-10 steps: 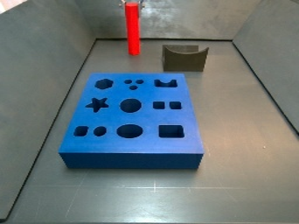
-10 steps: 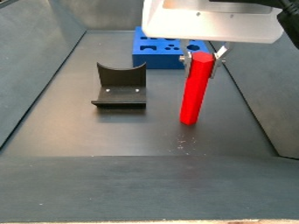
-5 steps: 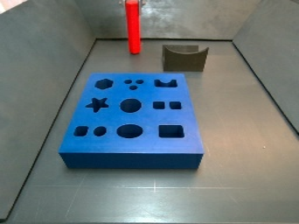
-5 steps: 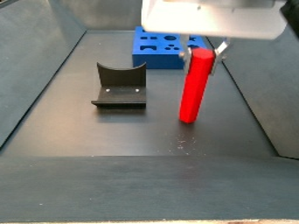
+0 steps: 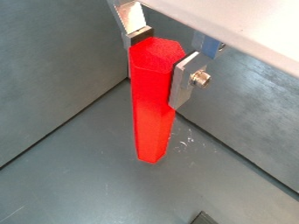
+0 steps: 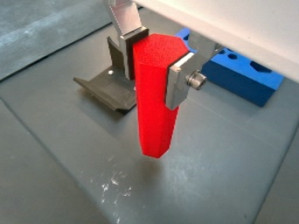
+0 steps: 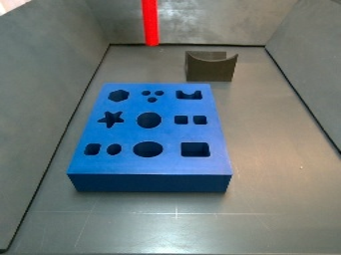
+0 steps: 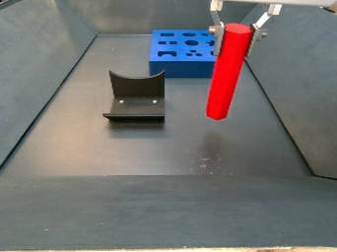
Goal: Pick up the hexagon object. Move up. Move to above the board. Insert the hexagon object.
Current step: Move to above the board.
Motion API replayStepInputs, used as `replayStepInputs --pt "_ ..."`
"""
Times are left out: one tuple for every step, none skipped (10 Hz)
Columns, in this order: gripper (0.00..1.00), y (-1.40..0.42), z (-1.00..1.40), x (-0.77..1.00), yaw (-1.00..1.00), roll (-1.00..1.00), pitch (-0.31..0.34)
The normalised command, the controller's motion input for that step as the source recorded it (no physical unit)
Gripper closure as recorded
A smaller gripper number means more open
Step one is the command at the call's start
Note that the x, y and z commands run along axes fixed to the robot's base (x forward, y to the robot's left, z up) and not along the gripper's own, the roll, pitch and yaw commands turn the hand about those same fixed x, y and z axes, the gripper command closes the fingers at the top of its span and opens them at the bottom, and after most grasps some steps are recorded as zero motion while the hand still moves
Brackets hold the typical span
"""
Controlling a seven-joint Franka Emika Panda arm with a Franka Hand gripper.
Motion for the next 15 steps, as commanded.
replayStepInputs --pt "1.0 0.6 1.0 -0.4 -0.37 0.01 0.239" --pt "1.0 0.53 1.0 -0.35 -0.32 -0.02 0.189" --pt "1.0 0.36 1.0 -0.23 -0.17 -0.01 0.137" --pt "1.0 0.3 0.94 -0.18 -0.13 0.0 0.134" --pt "1.0 0.18 0.72 -0.1 -0.08 0.0 0.122" --pt "1.0 0.11 0.55 -0.05 -0.06 -0.01 0.109" --pt "1.0 0.08 0.32 -0.03 -0.05 -0.02 0.096" --pt "1.0 0.07 0.21 -0.02 -0.05 -0.02 0.091" --pt "1.0 -1.0 0.13 0.23 0.44 -0.03 0.216" --pt "1.0 -1.0 0.13 0.23 0.43 -0.01 0.21" --pt "1.0 -1.0 0.14 0.23 0.29 0.02 0.162" --pt "1.0 -1.0 0.14 0.24 0.21 -0.01 0.123" --pt "1.0 -1.0 0.14 0.24 0.08 0.0 0.066" --pt "1.0 -1.0 0.14 0.24 0.05 0.0 0.053" --pt "1.0 -1.0 0.14 0.24 0.03 0.0 0.047"
